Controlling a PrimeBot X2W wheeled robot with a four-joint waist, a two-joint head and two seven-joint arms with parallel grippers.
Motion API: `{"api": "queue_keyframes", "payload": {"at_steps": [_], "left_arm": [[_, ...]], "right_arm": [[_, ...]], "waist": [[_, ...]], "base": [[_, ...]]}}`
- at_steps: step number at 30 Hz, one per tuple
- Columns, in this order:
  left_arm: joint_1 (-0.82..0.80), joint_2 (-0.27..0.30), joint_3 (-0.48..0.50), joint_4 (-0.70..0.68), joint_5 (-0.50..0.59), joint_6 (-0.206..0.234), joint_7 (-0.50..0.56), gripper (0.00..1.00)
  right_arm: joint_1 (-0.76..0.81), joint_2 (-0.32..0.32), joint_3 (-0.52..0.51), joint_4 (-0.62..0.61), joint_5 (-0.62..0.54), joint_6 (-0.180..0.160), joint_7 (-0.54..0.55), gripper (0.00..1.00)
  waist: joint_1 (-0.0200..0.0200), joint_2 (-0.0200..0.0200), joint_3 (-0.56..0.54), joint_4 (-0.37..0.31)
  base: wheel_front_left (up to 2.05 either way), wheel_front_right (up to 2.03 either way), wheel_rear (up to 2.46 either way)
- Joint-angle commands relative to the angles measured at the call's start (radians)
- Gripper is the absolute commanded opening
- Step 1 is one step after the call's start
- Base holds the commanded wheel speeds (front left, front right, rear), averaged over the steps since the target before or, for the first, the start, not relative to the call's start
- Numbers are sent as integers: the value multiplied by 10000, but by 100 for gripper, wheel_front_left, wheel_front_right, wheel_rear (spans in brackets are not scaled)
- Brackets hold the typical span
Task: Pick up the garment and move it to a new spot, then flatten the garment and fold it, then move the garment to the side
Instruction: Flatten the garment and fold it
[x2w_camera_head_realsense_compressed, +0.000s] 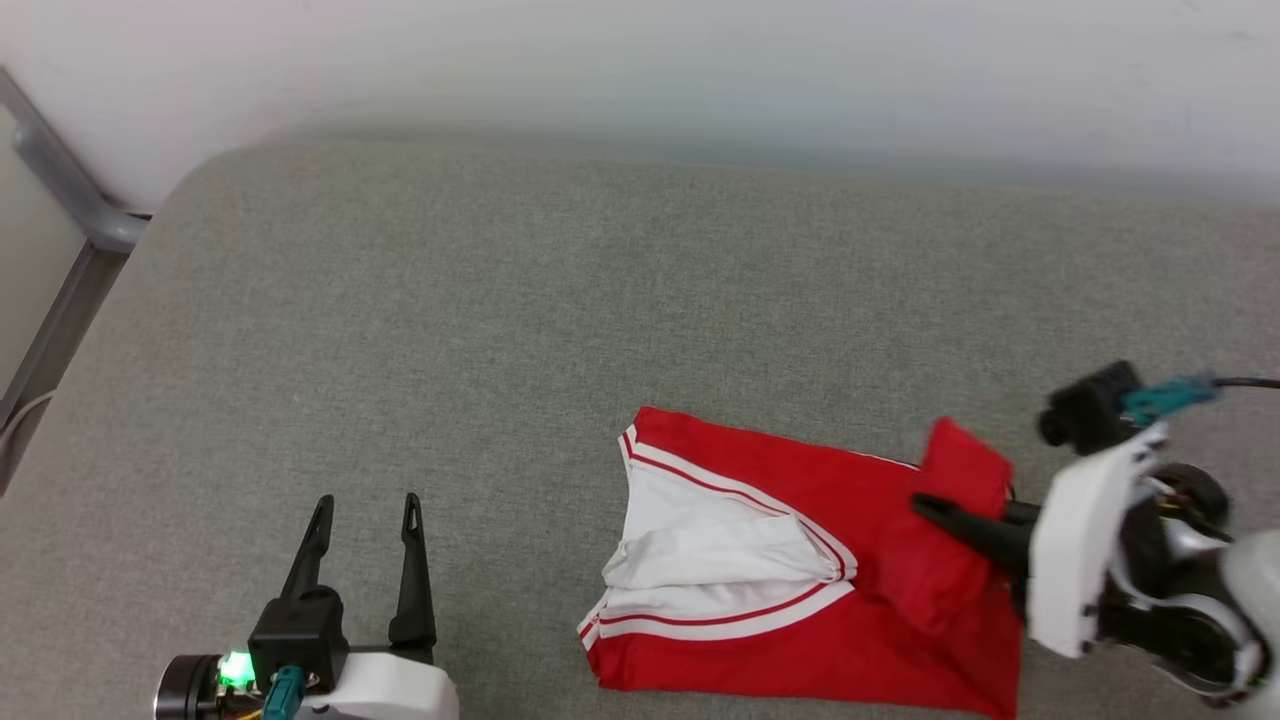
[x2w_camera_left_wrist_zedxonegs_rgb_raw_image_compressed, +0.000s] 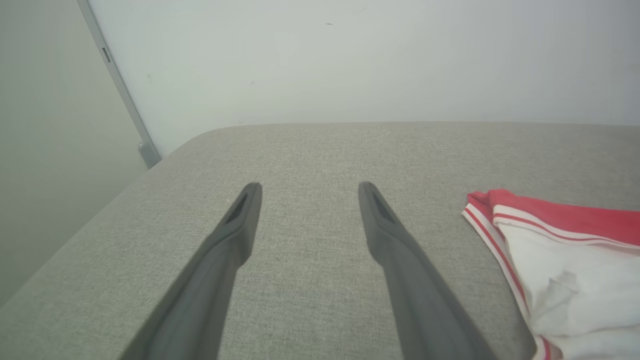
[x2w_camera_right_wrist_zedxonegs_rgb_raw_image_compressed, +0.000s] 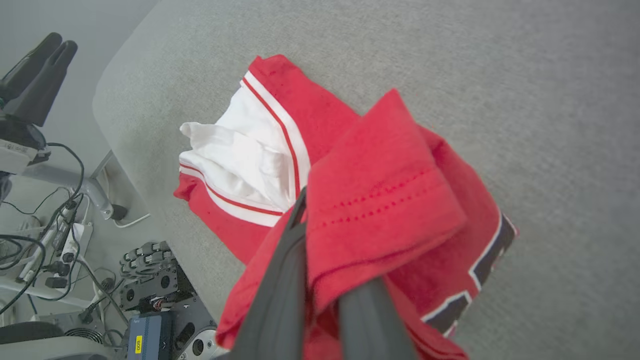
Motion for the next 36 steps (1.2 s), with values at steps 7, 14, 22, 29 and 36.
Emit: {"api": "queue_keyframes", "payload": {"at_steps": [7,14,22,29,36], "left_arm": [[-385,-68,-50,31,78,-50,-70,100],[-633,-121,-189,75,39,-69,-70,100],[-848,-155,-258,144,11,-133,-70,100],[-643,-169,-91,211,30,-114,-70,100],[-426,-126,55,183,129,-144,-70,100]], "right_arm": [[-1675,1225,1695,770,-861,-9,394,0],[-3005,2318,3071,2310,-1283,-9,261,0],[-3533,2859,4326,4355,-1386,-7,-178,0],[-3513,2938,4668,5011,-1088,-12,-1908,100],[-3514,2320,4412,4255,-1414,-9,-3876,100]], "waist": [[-1,-1,370,211],[-1,-1,723,395],[-1,-1,956,589],[-1,-1,730,365],[-1,-1,224,-9]], "base": [[0,0,0],[0,0,0],[0,0,0],[0,0,0],[0,0,0]]}}
